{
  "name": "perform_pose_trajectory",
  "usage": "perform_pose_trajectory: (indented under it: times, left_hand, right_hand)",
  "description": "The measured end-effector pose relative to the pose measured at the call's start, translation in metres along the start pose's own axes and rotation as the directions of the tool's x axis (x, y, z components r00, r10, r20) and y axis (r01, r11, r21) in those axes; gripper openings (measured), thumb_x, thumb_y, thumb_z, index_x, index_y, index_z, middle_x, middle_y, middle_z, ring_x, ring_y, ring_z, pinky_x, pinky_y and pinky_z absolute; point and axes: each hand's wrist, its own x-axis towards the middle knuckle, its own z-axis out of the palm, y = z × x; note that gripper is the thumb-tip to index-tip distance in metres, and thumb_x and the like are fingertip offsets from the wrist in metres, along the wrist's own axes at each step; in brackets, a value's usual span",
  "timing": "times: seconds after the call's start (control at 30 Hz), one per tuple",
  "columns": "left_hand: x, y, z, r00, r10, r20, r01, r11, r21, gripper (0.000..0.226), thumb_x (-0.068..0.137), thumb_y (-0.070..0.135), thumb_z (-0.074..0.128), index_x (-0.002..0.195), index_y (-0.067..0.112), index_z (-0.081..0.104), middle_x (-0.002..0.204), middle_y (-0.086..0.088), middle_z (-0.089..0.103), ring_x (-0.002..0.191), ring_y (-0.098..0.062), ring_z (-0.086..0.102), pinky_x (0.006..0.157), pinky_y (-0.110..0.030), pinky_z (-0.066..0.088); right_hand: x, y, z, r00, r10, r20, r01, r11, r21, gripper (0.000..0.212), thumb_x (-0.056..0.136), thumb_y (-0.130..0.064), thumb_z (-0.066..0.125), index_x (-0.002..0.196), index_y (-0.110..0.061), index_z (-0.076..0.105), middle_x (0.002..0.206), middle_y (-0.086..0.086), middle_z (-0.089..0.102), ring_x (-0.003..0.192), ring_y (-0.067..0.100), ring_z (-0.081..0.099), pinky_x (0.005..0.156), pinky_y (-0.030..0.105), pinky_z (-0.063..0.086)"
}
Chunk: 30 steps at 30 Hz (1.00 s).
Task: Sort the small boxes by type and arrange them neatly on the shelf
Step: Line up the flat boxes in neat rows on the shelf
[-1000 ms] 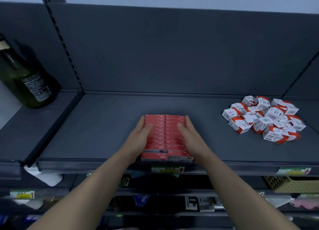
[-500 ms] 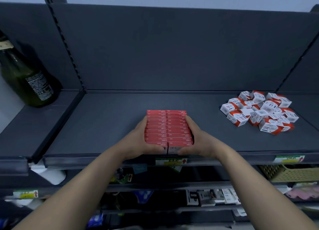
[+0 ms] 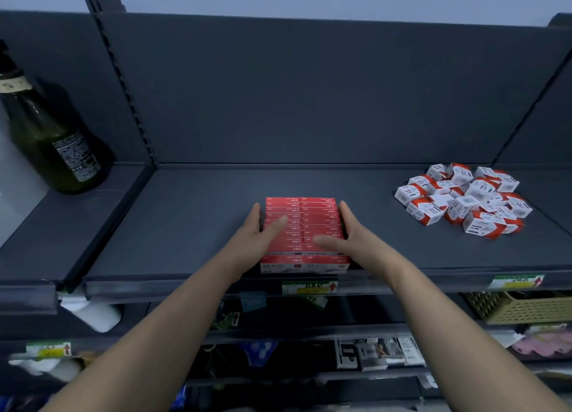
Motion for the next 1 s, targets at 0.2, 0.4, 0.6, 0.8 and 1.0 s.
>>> perform_pose_trajectory:
  times: [0.2, 0.4, 0.6, 0.8, 1.0]
  left_hand:
    - [0.007, -0.001, 0.018, 0.995, 0.094, -0.031, -0.092, 0.994, 0.055, 0.034, 0.092, 0.056, 0.045, 0.124, 0.048, 0.037, 0.133, 0.011, 0.050, 0.116, -0.010, 0.054, 0.104, -0.042, 0.042]
    - [0.001, -0.004, -0.010, 0.993, 0.107, 0.055, -0.109, 0.994, 0.031, 0.082, 0.060, 0.056, 0.082, 0.129, 0.040, 0.040, 0.138, 0.013, 0.043, 0.120, -0.005, 0.052, 0.102, -0.037, 0.046]
    - [-0.008, -0.006, -0.015, 0.981, 0.120, 0.150, -0.167, 0.921, 0.352, 0.113, 0.057, 0.033, 0.090, 0.145, 0.036, 0.020, 0.143, 0.022, 0.016, 0.127, -0.006, 0.036, 0.107, -0.029, 0.039]
    - [-0.003, -0.003, -0.015, 0.982, 0.154, 0.109, -0.186, 0.890, 0.417, 0.099, 0.064, 0.031, 0.087, 0.145, 0.030, 0.029, 0.138, 0.023, 0.017, 0.124, -0.008, 0.039, 0.100, -0.023, 0.042]
    - [0.002, 0.000, -0.012, 0.985, 0.148, 0.086, -0.170, 0.896, 0.411, 0.099, 0.065, 0.030, 0.086, 0.145, 0.028, 0.029, 0.136, 0.023, 0.016, 0.121, -0.008, 0.039, 0.096, -0.022, 0.043]
  right_hand:
    - [0.013, 0.007, 0.017, 0.996, -0.050, -0.074, 0.054, 0.998, 0.043, 0.073, 0.068, -0.049, 0.078, 0.127, -0.033, 0.039, 0.129, -0.002, 0.052, 0.110, 0.010, 0.061, 0.094, 0.035, 0.051]
    - [0.010, 0.017, -0.001, 1.000, -0.008, -0.019, 0.006, 0.996, -0.089, 0.122, 0.044, -0.061, 0.089, 0.142, -0.049, 0.018, 0.151, -0.009, 0.030, 0.130, 0.011, 0.045, 0.108, 0.044, 0.041]
    - [-0.004, 0.017, -0.012, 0.996, -0.010, 0.083, 0.031, 0.968, -0.251, 0.107, 0.066, -0.027, 0.087, 0.148, -0.042, 0.020, 0.155, -0.022, 0.008, 0.130, 0.004, 0.037, 0.105, 0.020, 0.035]
    - [-0.002, 0.015, -0.011, 0.999, -0.038, 0.016, 0.041, 0.972, -0.229, 0.096, 0.067, -0.019, 0.086, 0.145, -0.038, 0.033, 0.153, -0.018, 0.019, 0.127, 0.006, 0.041, 0.104, 0.025, 0.041]
    - [0.003, 0.011, -0.013, 0.999, -0.034, 0.010, 0.035, 0.976, -0.215, 0.097, 0.067, -0.015, 0.086, 0.146, -0.035, 0.033, 0.150, -0.020, 0.025, 0.122, 0.005, 0.044, 0.104, 0.027, 0.042]
